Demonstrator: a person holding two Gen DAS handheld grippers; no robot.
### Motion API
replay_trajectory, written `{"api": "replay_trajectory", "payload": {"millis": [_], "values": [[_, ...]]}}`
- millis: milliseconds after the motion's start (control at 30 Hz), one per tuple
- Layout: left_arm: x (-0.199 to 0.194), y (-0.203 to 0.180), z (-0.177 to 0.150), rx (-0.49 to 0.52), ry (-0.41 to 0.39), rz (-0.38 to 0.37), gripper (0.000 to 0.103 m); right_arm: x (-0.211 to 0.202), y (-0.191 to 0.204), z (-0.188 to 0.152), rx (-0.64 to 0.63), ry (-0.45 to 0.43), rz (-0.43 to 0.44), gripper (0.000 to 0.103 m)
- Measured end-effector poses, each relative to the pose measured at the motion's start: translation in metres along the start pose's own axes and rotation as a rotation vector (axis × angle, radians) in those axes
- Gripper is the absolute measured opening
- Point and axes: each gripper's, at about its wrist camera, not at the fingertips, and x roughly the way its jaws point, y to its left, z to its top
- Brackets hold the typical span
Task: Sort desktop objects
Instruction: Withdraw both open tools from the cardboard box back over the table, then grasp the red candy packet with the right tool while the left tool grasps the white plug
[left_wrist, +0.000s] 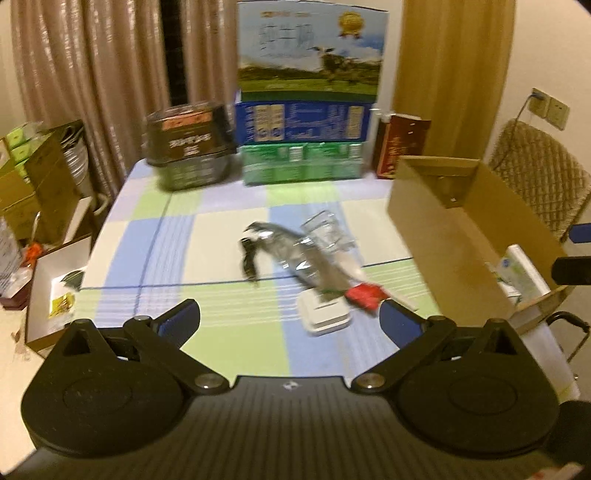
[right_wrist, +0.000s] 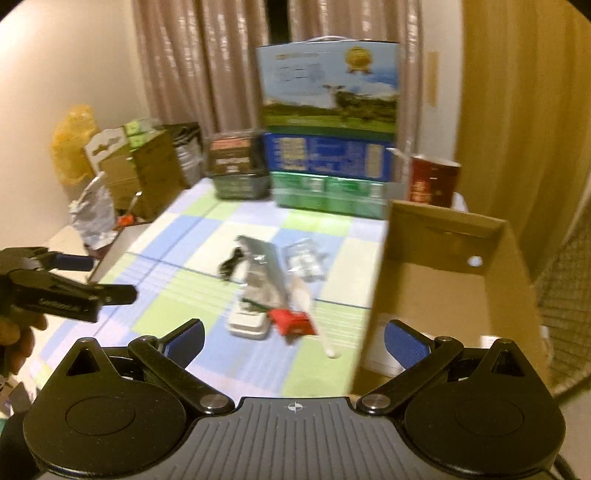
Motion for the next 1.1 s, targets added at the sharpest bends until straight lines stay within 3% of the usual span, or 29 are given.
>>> {"api": "replay_trajectory", "payload": {"millis": [233, 400, 700, 1100], "values": [[0.009, 0.028, -0.022, -0.034, 0.016, 0.015, 0.102, 0.044, 0.04, -0.025, -0.043, 0.042, 0.047, 0.098], [0.027, 0.041, -0.035, -0.046, 0.039, 0.013, 0.102, 0.077, 0.052, -0.036, -0.073, 0.042, 0.007, 0.081], [0.076, 0.052, -0.053, -0.069, 0.056, -0.007, 0.102, 0.135, 0.045, -0.05, -0.051, 0.045, -0.075, 0.056], [0.138, 0.051, -0.059, -0.043, 0.059, -0.049, 0.102, 0.202, 0.026, -0.05, -0.075, 0.065, -0.187, 0.045]]}}
